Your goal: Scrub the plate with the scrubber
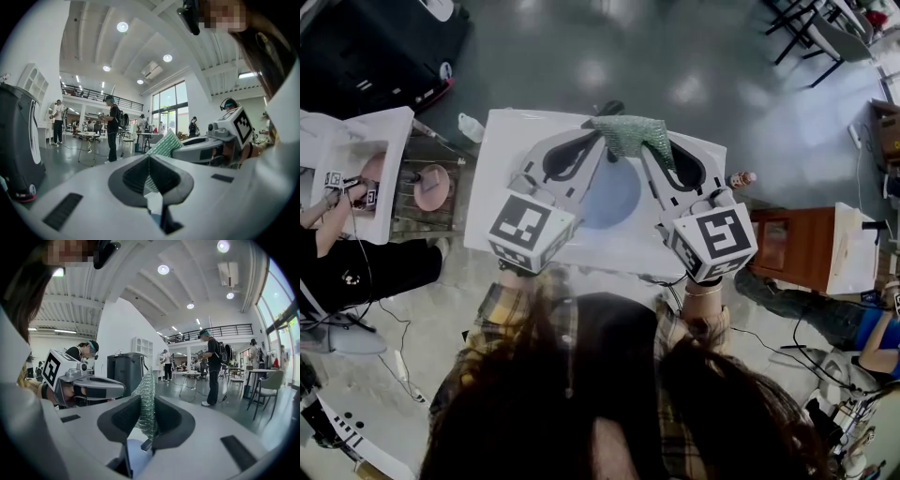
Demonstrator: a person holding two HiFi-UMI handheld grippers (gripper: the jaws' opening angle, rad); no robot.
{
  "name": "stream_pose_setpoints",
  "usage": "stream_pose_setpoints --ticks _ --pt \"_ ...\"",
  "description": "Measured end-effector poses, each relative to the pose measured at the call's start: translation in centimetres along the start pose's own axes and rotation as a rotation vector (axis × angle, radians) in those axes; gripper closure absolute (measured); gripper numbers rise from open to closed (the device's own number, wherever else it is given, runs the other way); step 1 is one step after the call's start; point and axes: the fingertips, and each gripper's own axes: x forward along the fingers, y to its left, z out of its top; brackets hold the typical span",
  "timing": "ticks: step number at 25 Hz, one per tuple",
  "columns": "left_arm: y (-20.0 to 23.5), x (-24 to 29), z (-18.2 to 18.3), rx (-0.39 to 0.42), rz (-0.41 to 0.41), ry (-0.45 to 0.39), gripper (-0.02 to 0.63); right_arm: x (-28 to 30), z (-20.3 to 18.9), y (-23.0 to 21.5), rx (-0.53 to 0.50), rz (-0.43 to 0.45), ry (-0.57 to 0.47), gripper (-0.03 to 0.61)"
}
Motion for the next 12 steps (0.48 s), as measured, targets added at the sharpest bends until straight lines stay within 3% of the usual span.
stream_pose_setpoints --ticks 12 --pt "-0.16 -0.03 -0.07 0.014 -0.002 0.004 0.597 -0.23 0.12 0.0 -0.017 -0.004 0.013 0.482"
